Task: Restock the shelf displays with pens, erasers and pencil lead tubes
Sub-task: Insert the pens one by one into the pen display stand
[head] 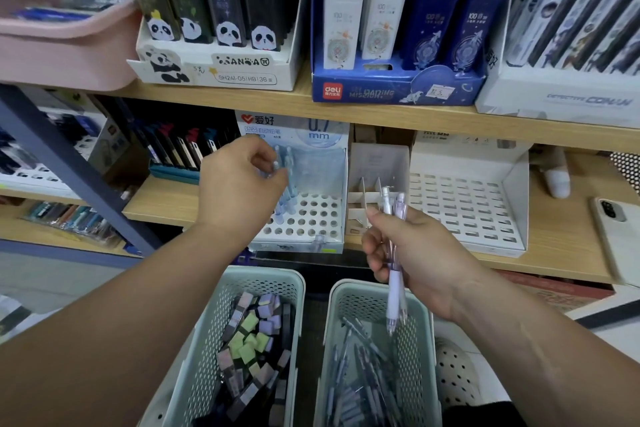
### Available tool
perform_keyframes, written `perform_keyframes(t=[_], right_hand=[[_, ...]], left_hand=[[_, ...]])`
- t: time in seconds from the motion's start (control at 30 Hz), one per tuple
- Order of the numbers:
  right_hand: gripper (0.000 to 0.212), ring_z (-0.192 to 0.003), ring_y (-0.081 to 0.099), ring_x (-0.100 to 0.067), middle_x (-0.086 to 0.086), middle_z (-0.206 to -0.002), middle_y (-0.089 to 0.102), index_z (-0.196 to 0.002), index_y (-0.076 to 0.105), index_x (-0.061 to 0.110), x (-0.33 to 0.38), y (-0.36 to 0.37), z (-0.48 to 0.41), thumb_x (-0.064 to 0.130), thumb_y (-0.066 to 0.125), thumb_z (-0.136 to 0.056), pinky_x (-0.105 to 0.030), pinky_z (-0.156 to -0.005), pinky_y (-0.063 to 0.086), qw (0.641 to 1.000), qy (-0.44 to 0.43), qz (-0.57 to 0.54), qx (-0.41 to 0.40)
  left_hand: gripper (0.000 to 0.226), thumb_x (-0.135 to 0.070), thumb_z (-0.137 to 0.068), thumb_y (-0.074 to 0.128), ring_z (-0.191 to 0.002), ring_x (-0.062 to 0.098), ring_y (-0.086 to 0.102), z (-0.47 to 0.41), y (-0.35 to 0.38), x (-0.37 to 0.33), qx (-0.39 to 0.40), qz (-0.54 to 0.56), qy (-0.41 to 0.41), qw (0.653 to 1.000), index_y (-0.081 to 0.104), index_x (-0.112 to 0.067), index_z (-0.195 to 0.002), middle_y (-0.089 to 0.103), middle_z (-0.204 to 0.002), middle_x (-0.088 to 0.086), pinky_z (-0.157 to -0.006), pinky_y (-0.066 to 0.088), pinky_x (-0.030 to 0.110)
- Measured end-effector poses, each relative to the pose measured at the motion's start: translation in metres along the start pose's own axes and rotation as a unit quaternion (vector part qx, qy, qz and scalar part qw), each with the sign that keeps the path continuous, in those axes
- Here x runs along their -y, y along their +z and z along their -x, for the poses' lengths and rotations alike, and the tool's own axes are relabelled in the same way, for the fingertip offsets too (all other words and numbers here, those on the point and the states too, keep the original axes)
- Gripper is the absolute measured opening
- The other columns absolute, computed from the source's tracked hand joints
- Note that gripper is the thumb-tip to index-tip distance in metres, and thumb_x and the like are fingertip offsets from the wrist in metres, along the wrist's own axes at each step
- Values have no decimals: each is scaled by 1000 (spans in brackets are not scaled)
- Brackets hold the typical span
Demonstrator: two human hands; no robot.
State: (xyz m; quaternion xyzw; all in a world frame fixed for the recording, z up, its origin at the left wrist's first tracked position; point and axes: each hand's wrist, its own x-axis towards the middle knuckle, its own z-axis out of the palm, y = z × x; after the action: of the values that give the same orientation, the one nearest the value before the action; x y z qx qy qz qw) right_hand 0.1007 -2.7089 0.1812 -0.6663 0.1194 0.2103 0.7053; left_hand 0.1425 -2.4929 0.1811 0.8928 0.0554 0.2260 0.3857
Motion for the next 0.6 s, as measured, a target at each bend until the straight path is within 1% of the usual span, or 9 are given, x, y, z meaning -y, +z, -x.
perform_keyframes(t=[0.07, 0.13, 0.23, 0.33, 0.4, 0.47, 0.53, 0.57, 0.6], right_hand=[[15, -51, 48, -19, -8, -67, 58, -92, 55, 13, 0, -1, 0, 25, 59, -101, -29, -49, 40, 1000, 3, -18, 21], [13, -52, 45, -17, -8, -67, 56, -100, 59, 9, 0, -2, 1, 22, 61, -99, -27, -46, 37, 998, 9, -47, 49], [23, -55, 43, -15, -7, -70, 53, -111, 65, 0, 2, -3, 3, 18, 61, -97, -24, -46, 32, 993, 7, -80, 87], [31, -59, 44, -14, -7, -73, 53, -112, 71, -1, 5, -2, 5, 20, 64, -90, -24, -49, 33, 986, -3, -109, 126], [32, -61, 46, -15, -7, -75, 54, -112, 73, 1, 7, 0, 6, 22, 64, -89, -25, -51, 37, 982, -5, -118, 150], [30, -62, 50, -17, -6, -75, 55, -113, 75, 6, 9, 1, 8, 24, 62, -93, -28, -55, 44, 979, -6, -109, 170], [29, -62, 51, -17, -6, -73, 56, -115, 75, 12, 10, 5, 10, 27, 58, -97, -30, -56, 47, 979, -8, -86, 182], [28, -61, 51, -17, -5, -72, 55, -115, 75, 14, 10, 7, 10, 28, 56, -99, -30, -54, 46, 980, -6, -75, 186], [27, -59, 49, -17, -5, -71, 55, -114, 74, 15, 10, 9, 11, 28, 56, -100, -28, -52, 43, 980, -2, -67, 190]], left_hand=[[9, -12, -78, 77, -71, 8, 59, -2, 2, 3, 4, -32, 28, 999, 69, -16, -79, 63, -76, -10, -65, 44, 19], [7, -12, -76, 79, -74, 16, 58, -4, 4, 7, 4, -77, 59, 995, 72, -13, -77, 64, -82, -4, -68, 44, 26], [10, -14, -73, 82, -79, 23, 62, -5, 8, 9, 7, -108, 81, 991, 73, -13, -77, 64, -90, 3, -70, 44, 28], [17, -21, -73, 84, -81, 26, 64, -3, 11, 9, 18, -138, 100, 985, 77, -12, -85, 63, -95, 5, -70, 49, 31], [23, -26, -76, 82, -84, 28, 65, -1, 9, 7, 22, -159, 112, 981, 78, -12, -94, 63, -98, 6, -70, 50, 33], [25, -28, -82, 77, -85, 26, 63, 3, 5, 1, 15, -159, 121, 980, 77, -14, -103, 61, -98, 5, -71, 47, 30], [19, -29, -88, 72, -81, 15, 59, 9, -1, -10, 22, -105, 111, 988, 75, -20, -104, 62, -95, -1, -73, 44, 26], [13, -31, -90, 70, -77, 7, 58, 14, -5, -19, 54, -38, 77, 995, 75, -23, -99, 64, -92, -6, -72, 44, 23], [9, -31, -92, 68, -73, 1, 58, 20, -9, -28, 109, 58, 19, 992, 75, -25, -94, 66, -87, -11, -69, 44, 17]])
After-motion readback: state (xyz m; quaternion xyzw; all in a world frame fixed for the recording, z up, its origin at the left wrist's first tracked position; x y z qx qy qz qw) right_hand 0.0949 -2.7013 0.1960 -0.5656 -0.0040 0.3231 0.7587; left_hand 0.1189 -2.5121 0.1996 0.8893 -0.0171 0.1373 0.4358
